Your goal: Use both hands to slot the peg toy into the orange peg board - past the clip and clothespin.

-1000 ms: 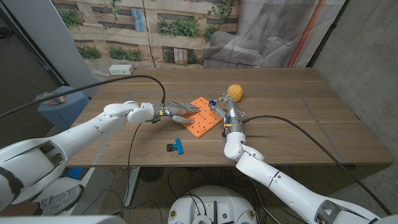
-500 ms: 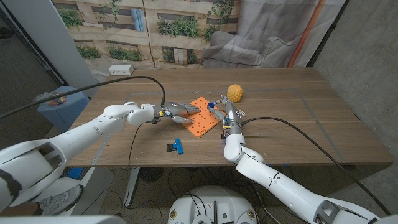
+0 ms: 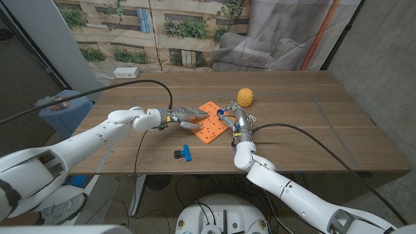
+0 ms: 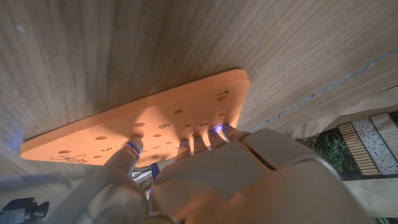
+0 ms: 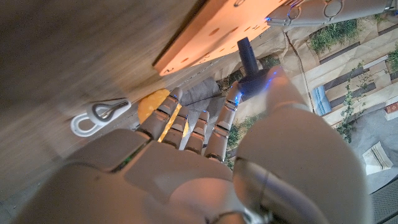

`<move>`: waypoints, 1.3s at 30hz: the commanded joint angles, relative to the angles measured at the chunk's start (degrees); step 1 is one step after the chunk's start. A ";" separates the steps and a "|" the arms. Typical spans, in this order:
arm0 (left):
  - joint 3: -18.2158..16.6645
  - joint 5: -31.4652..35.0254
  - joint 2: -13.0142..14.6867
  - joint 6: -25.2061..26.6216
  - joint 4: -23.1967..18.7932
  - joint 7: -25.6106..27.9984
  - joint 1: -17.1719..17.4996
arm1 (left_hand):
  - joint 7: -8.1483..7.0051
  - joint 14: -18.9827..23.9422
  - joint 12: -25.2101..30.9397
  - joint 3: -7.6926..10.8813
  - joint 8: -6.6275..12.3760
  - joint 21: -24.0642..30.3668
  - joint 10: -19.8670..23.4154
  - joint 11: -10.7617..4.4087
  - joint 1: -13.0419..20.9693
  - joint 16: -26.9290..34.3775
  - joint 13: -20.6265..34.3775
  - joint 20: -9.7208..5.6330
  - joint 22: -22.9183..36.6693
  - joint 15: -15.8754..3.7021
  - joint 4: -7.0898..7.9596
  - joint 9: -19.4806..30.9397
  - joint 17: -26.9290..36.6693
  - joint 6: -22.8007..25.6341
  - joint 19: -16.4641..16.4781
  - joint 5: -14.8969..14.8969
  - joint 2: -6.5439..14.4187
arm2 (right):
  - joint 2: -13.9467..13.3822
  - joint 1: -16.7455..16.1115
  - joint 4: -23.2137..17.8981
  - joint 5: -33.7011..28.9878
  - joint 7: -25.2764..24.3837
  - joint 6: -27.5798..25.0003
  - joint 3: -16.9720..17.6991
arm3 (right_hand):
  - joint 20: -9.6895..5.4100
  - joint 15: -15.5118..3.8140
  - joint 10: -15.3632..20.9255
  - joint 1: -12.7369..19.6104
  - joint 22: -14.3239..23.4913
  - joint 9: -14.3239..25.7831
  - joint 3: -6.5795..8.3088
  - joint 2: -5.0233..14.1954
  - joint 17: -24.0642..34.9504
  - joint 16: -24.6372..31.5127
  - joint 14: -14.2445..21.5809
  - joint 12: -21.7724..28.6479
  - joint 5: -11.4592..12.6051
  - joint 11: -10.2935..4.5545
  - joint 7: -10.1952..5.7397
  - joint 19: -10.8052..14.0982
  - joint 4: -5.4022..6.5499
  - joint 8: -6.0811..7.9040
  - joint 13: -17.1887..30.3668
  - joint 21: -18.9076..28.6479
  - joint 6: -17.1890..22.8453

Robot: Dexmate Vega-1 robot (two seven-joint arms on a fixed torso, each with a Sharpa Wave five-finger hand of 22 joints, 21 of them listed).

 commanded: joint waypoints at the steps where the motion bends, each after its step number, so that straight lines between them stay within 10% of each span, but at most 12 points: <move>1: -0.30 0.18 0.30 0.07 -0.69 -0.16 0.37 | -0.01 0.40 0.45 0.54 0.43 0.36 2.03 -0.22 -0.14 0.50 0.32 -8.27 0.32 -3.53 0.04 0.46 0.22 3.07 0.35 -0.13 4.28 | 0.84 0.25 2.14 1.08 -1.07 1.62 0.47 | -0.13 -2.48 0.31 2.43 0.11 0.19 0.08 2.58 0.13 0.09 -0.07 -0.13 0.19 -0.20 -4.88 -0.22 -0.16 0.62 0.20 0.41 4.85; 39: -0.21 -0.25 -0.01 0.05 0.00 -0.17 0.20 | -0.04 0.49 0.45 0.79 0.45 0.38 2.07 -0.09 -0.25 0.50 0.33 -8.26 0.32 -3.56 -0.01 0.47 0.21 3.15 0.43 -0.15 4.20 | 1.55 1.05 3.46 1.42 -0.51 2.31 -0.39 | 0.10 -2.36 -0.08 3.09 0.12 0.25 -0.25 2.60 0.50 0.17 -0.36 -0.50 0.06 -0.36 -4.88 -0.59 0.11 0.65 0.23 0.54 4.59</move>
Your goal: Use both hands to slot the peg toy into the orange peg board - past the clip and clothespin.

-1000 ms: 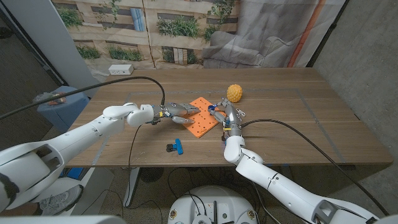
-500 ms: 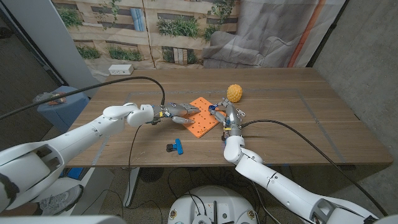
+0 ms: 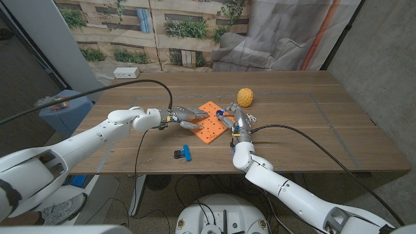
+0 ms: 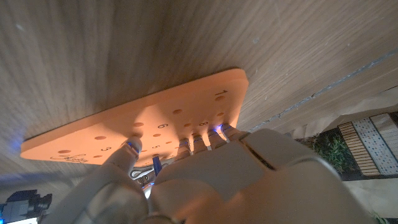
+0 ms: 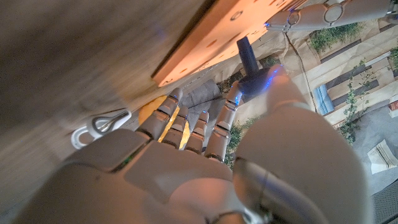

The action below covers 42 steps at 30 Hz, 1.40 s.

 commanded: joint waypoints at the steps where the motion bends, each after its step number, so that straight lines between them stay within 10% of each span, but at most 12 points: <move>1: -0.04 -0.28 0.33 0.49 -0.56 -0.03 0.46 | -0.05 0.32 0.23 0.41 0.44 0.33 2.09 -0.15 -0.25 0.42 0.32 -8.26 0.32 -3.63 -0.11 0.46 0.20 3.13 0.11 -0.15 4.19 | 0.26 0.19 0.75 0.14 -0.09 0.39 -0.07 | 0.09 -2.33 0.09 3.10 0.12 0.25 0.00 2.60 0.25 0.16 -0.38 -0.07 0.26 -0.19 -4.86 -0.19 0.01 0.34 0.05 0.27 4.59; 42: -0.25 -0.05 0.29 1.02 -1.26 0.12 0.96 | -0.07 0.65 0.25 0.75 0.45 0.36 2.29 -0.22 -0.25 0.41 0.32 -8.32 0.32 -3.74 -0.42 0.46 0.16 3.28 0.35 -0.18 4.08 | -0.29 -0.38 0.27 0.92 0.28 0.35 0.46 | 0.55 -2.40 0.05 3.37 0.11 0.28 -0.37 2.75 0.50 0.25 -0.40 -0.20 0.22 -0.28 -4.87 -0.25 0.20 0.33 0.09 0.39 4.36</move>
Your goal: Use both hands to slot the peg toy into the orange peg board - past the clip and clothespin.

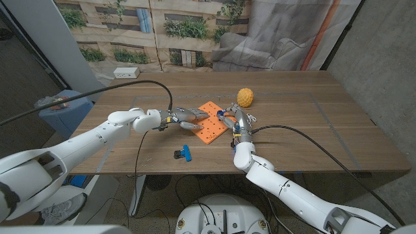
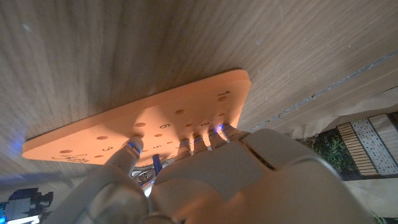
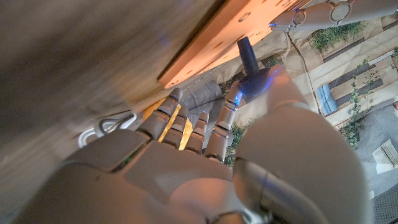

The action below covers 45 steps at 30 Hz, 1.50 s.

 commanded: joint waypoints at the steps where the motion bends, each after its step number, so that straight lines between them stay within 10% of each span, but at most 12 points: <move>1: -0.06 0.15 -0.10 0.09 -0.10 0.15 0.08 | -0.10 0.62 0.47 0.33 0.45 0.23 2.31 -0.26 -0.24 0.54 0.32 -8.39 0.32 -3.76 0.01 0.47 0.17 3.27 0.39 -0.18 4.08 | -0.07 -0.13 -0.01 0.14 0.10 -0.19 0.06 | 0.16 -2.32 0.06 3.39 0.11 0.28 -0.07 2.76 0.25 0.26 -0.37 -0.20 0.18 -0.28 -4.66 0.14 0.04 0.34 0.11 0.39 4.57; 45: 0.26 -0.58 -0.67 0.22 0.74 -0.21 -0.16 | -0.04 0.95 0.46 0.51 0.44 0.20 2.40 -0.31 -0.41 0.60 0.32 -8.14 0.32 -3.78 0.01 0.47 0.21 3.31 0.46 -0.20 4.06 | 0.12 -0.02 0.52 1.71 0.73 0.56 0.67 | 0.11 -2.47 -0.19 4.56 0.11 0.33 -0.18 3.01 0.43 0.27 -0.50 -0.38 0.35 -0.47 -4.72 -0.01 -0.24 0.28 0.13 0.41 4.14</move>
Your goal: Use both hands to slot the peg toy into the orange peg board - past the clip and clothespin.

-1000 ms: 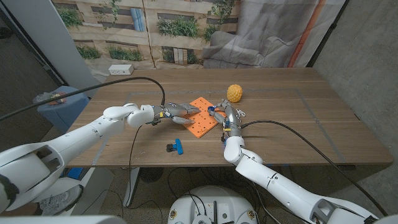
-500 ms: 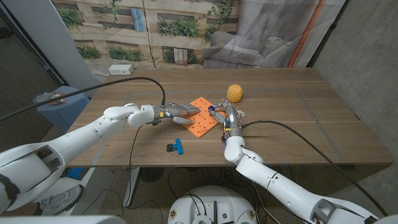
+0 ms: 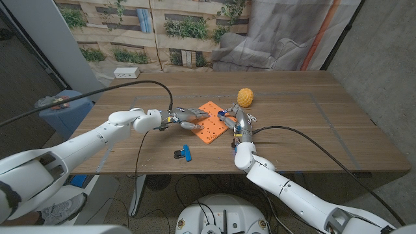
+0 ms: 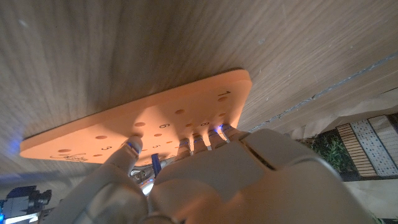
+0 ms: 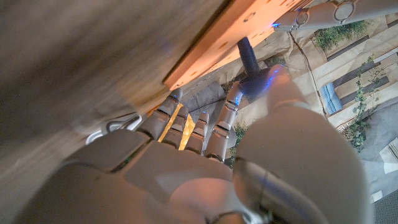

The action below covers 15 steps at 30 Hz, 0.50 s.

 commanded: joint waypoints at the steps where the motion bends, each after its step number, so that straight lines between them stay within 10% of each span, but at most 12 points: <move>1: 0.25 -0.39 -0.14 0.13 0.23 -0.28 -0.11 | -0.05 0.95 0.29 0.39 0.44 0.18 2.43 -0.32 -0.41 0.41 0.32 -8.04 0.32 -3.78 0.14 0.46 0.21 3.31 0.38 -0.20 4.05 | 0.21 0.16 0.52 0.67 0.38 0.35 0.15 | 0.08 -2.53 0.00 4.33 0.11 0.34 -0.11 3.30 0.17 0.25 -0.55 0.08 0.59 -0.25 -4.72 -0.03 -0.19 0.28 0.13 0.41 4.12; 15: 0.70 -0.49 -0.61 -0.47 1.22 -0.62 -0.84 | -0.06 1.00 0.29 0.44 0.43 0.17 2.48 -0.31 -0.44 0.40 0.32 -8.08 0.32 -3.82 0.15 0.46 0.21 3.32 0.37 -0.20 4.05 | 0.70 0.45 1.63 1.37 -0.06 1.77 0.49 | 0.04 -2.55 0.06 4.75 0.11 0.40 -0.11 3.46 0.22 0.29 -0.53 0.10 0.68 -0.39 -4.71 -0.08 -0.19 0.35 0.14 0.41 4.10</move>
